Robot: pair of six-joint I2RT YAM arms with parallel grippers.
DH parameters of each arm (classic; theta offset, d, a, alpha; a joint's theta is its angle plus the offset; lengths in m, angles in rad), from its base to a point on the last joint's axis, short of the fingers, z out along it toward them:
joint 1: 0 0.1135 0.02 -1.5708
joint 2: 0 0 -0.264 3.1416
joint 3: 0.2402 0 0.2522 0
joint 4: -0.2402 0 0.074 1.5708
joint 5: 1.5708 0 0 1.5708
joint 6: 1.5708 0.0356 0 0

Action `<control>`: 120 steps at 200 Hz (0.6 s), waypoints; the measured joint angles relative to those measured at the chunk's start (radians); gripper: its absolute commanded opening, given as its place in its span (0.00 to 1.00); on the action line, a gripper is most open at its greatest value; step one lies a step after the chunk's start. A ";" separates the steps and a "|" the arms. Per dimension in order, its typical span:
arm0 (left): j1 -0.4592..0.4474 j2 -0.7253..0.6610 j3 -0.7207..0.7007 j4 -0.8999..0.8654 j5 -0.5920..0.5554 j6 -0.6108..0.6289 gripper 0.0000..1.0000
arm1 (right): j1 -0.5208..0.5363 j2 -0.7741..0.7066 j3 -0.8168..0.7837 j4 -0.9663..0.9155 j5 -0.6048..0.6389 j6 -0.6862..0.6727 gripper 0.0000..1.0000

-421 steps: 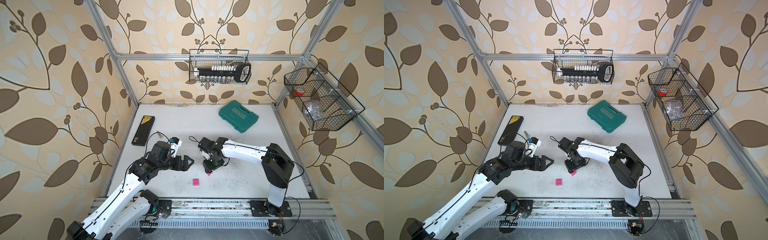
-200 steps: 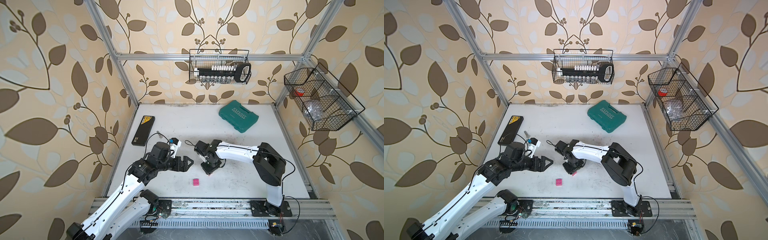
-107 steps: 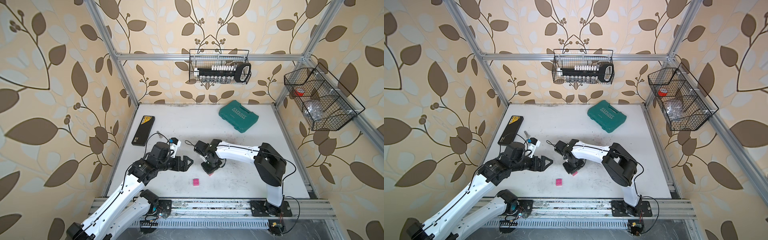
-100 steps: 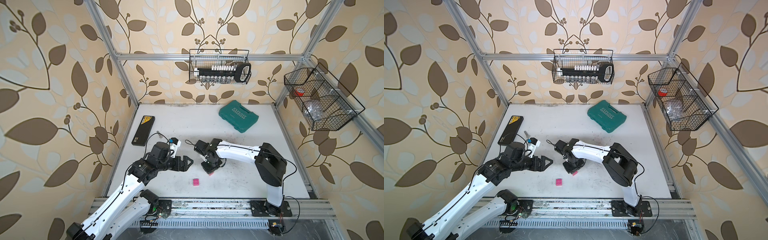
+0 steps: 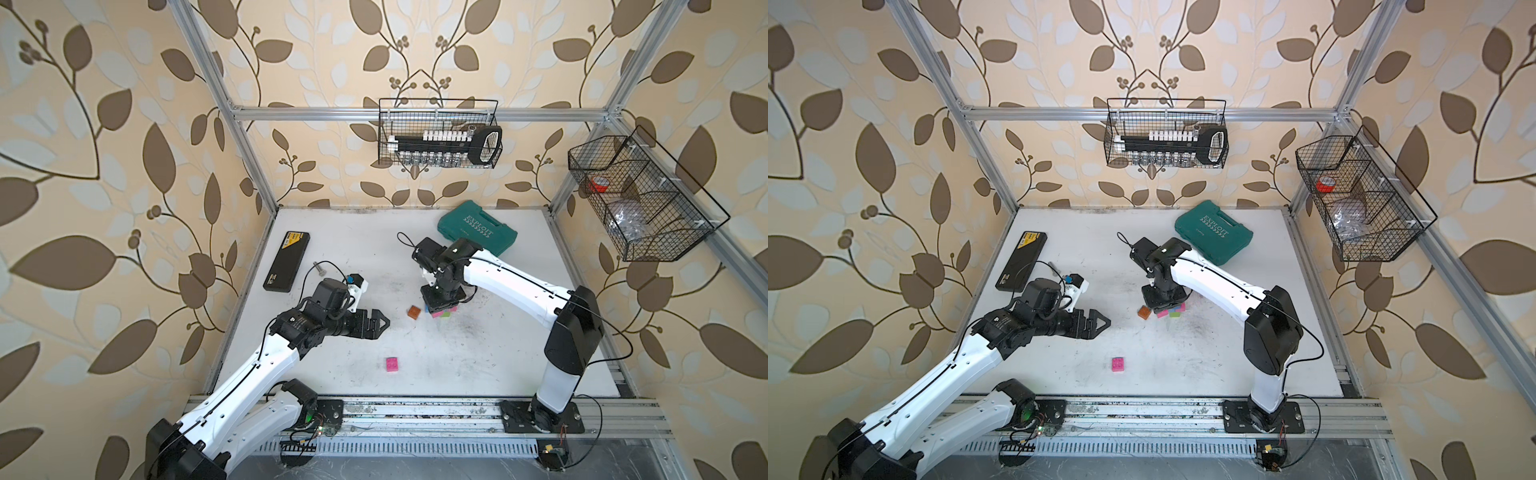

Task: Assemble the number 4 with lego
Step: Pick up the lego brick from the center of the board, then assemble the lego brick with the lego brick.

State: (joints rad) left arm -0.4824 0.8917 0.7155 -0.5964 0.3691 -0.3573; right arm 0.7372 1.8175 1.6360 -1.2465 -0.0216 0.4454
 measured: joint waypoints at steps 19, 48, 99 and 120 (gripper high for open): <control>0.000 0.013 0.003 0.014 0.003 0.009 0.99 | -0.046 0.000 0.025 -0.032 0.005 -0.002 0.20; 0.000 0.019 0.003 0.026 0.016 0.014 0.99 | -0.105 0.004 0.054 -0.060 0.014 -0.010 0.20; 0.000 0.021 0.003 0.026 0.017 0.017 0.99 | -0.138 0.042 0.068 -0.071 0.018 -0.024 0.19; 0.000 0.024 0.003 0.026 0.017 0.018 0.99 | -0.143 0.055 0.072 -0.068 0.018 -0.024 0.19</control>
State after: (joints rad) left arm -0.4824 0.9154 0.7181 -0.5705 0.3859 -0.3397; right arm 0.5941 1.8729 1.7077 -1.3148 -0.0040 0.4213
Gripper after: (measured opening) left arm 0.989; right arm 0.252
